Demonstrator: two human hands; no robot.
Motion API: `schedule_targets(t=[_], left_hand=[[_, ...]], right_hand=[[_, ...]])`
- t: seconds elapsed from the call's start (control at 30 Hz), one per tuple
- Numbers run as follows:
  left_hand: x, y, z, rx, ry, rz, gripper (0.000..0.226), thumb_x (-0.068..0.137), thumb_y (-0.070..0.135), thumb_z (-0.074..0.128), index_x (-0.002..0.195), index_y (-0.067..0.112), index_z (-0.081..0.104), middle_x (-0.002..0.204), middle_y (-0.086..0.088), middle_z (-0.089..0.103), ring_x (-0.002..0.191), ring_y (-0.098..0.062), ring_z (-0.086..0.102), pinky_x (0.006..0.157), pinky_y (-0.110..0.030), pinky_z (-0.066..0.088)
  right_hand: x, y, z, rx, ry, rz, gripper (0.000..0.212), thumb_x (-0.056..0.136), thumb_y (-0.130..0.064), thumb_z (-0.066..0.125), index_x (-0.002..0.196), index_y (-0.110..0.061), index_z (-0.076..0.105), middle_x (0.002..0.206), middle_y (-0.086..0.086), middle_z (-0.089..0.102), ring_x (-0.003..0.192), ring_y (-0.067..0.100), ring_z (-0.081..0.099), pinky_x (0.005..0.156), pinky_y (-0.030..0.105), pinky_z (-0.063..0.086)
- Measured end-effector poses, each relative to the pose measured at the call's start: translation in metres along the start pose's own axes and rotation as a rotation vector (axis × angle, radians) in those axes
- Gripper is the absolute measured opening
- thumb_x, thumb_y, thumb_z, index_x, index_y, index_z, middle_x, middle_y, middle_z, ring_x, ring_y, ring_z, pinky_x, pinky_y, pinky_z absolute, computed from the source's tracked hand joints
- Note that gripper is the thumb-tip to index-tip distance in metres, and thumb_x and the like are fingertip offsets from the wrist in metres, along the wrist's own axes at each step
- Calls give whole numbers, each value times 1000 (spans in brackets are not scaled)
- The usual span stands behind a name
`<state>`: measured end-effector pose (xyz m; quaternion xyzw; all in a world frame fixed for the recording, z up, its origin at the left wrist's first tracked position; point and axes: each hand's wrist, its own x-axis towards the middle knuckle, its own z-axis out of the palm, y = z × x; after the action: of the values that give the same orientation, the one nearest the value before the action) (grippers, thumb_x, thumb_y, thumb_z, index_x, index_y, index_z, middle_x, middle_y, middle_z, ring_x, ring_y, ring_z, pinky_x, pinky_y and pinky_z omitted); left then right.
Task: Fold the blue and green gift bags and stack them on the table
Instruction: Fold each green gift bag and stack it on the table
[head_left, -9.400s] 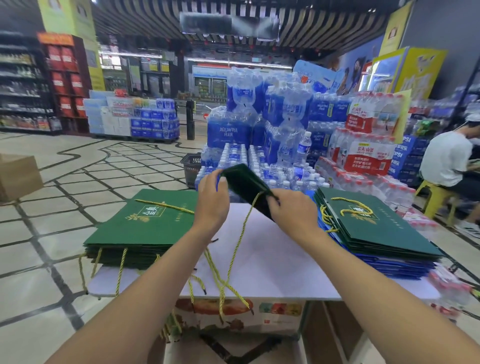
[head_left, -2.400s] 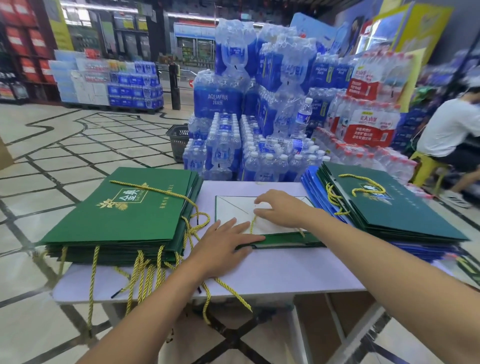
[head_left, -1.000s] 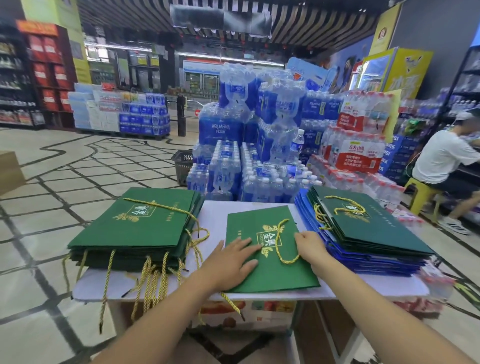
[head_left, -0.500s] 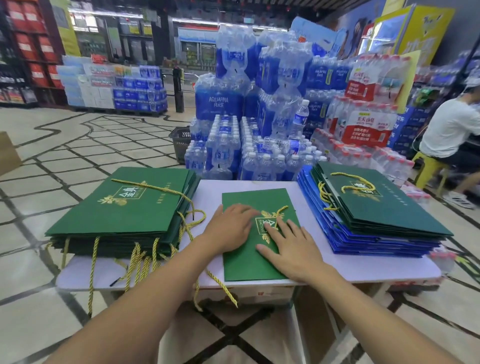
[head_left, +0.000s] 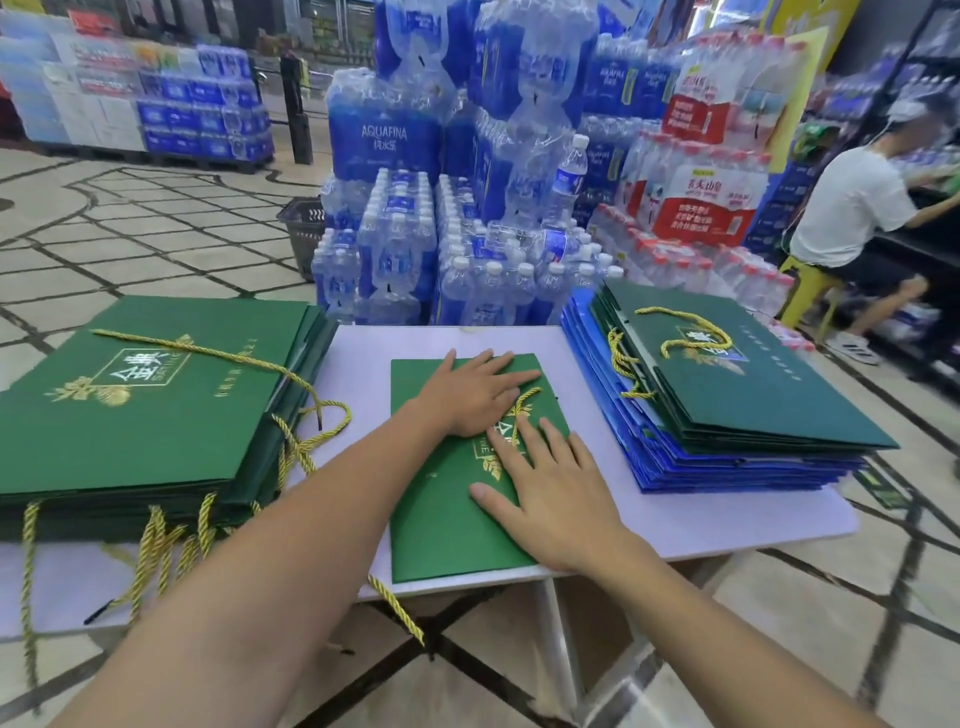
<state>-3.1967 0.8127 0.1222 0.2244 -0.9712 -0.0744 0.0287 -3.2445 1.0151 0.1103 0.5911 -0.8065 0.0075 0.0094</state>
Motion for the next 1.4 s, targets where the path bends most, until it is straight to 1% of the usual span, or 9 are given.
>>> schedule_targets(t=[0.33, 0.5, 0.77, 0.9, 1.03, 1.13, 1.2, 1.27, 1.4], left_hand=[[5, -1, 13, 10, 20, 5, 48, 109, 51, 16, 157, 58, 17, 172, 10, 10, 159, -18, 7, 126, -60, -1], [-4, 10, 2, 97, 81, -26, 50, 110, 49, 21, 160, 48, 19, 172, 3, 15, 159, -21, 9, 127, -56, 3], [-98, 19, -13, 65, 126, -389, 70, 106, 52, 28, 165, 27, -1, 169, -22, 16, 156, -42, 10, 126, -53, 14], [-148, 31, -6, 102, 33, -482, 74, 105, 61, 21, 165, 22, 2, 161, -23, 35, 154, -43, 19, 123, -51, 18], [-159, 28, -1, -309, 163, -417, 66, 105, 44, 41, 163, 24, 15, 153, -11, 48, 139, -32, 44, 114, -46, 38], [-162, 39, -17, -1106, 444, -569, 61, 103, 21, 54, 157, 28, 27, 150, 1, 53, 119, -24, 64, 99, -46, 54], [-162, 50, -25, -1556, 476, -622, 38, 104, 11, 53, 140, 22, 48, 132, -8, 68, 104, -28, 72, 83, -44, 61], [-163, 62, -26, -1597, 410, -588, 27, 105, 12, 52, 130, 18, 60, 114, -8, 77, 96, -28, 76, 79, -46, 63], [-163, 65, -26, -1487, 516, -552, 34, 105, 10, 51, 130, 32, 57, 117, -1, 75, 98, -24, 76, 84, -52, 63]], right_hand=[[-1, 3, 6, 4, -9, 0, 81, 93, -79, 7, 163, -37, 4, 172, 4, 2, 158, 26, -3, 127, 49, -1], [-3, 3, 3, 24, -7, 13, 81, 93, -80, 10, 163, -38, 6, 172, 2, 3, 158, 25, -1, 127, 48, 1], [-6, 5, 0, 77, 12, 25, 82, 90, -83, 10, 161, -43, 7, 172, -4, 2, 158, 21, -2, 126, 56, -1], [-7, 5, -1, 129, 27, 35, 81, 90, -84, 16, 160, -45, 10, 172, -8, 5, 158, 19, 1, 126, 52, 6], [-7, 5, -1, 187, 53, 30, 77, 92, -81, 17, 160, -44, 16, 171, -9, 9, 158, 18, 3, 126, 51, 8], [-7, 6, -4, 247, 83, 45, 74, 94, -78, 19, 160, -43, 20, 171, -9, 12, 157, 17, 7, 126, 50, 12], [-6, 5, -6, 312, 119, 64, 70, 96, -75, 23, 159, -43, 24, 170, -9, 16, 157, 17, 10, 125, 49, 16], [-4, 4, -7, 368, 141, 86, 67, 99, -71, 28, 158, -40, 27, 169, -7, 19, 155, 18, 14, 124, 48, 20], [1, 1, -18, 462, 185, 142, 68, 101, -66, 34, 159, -30, 30, 168, 2, 22, 153, 24, 19, 122, 48, 27]])
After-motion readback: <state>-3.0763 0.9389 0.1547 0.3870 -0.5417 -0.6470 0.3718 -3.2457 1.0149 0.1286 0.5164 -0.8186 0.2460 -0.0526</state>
